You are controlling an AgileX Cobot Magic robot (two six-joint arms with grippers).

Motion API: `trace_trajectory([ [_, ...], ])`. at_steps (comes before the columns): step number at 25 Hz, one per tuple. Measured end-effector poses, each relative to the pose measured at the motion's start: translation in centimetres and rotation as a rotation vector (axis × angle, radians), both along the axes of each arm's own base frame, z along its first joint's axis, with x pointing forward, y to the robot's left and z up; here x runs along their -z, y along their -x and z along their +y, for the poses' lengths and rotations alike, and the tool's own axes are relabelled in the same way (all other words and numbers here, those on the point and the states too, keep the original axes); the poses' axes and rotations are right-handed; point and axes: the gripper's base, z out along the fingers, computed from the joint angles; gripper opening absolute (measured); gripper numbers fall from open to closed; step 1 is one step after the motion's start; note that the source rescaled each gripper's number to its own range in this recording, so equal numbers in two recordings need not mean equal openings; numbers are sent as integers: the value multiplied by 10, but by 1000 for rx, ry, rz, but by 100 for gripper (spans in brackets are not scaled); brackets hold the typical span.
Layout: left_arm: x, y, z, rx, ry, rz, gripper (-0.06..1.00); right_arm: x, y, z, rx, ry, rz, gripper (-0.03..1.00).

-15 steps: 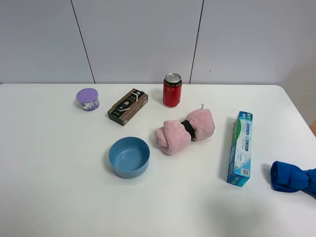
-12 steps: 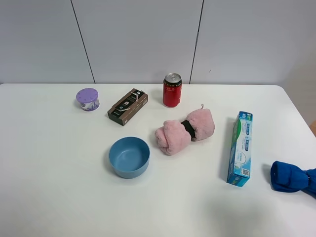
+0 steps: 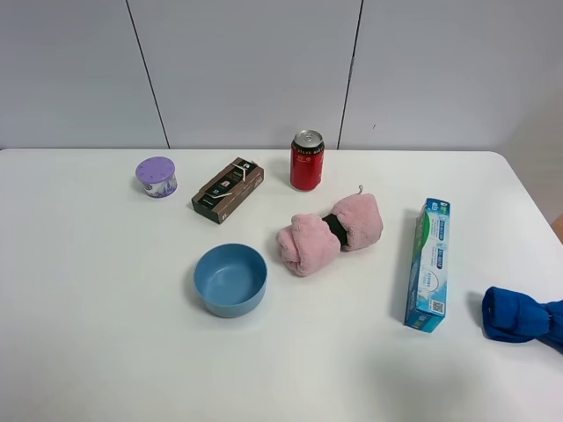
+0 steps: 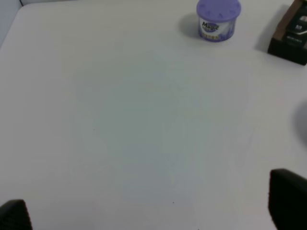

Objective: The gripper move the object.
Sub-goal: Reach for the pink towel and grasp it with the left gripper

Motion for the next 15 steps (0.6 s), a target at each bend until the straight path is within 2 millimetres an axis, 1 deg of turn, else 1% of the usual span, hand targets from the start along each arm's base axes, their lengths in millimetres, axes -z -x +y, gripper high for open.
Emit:
trace_trajectory([
  [11,-1,0,-1,15,-13,5,100,0,0,0,0,0,0,100],
  [13,-6,-3,-2,33,-17,21,100,0,0,0,0,0,0,100],
  [15,-16,-9,-3,52,-14,40,100,0,0,0,0,0,0,100],
])
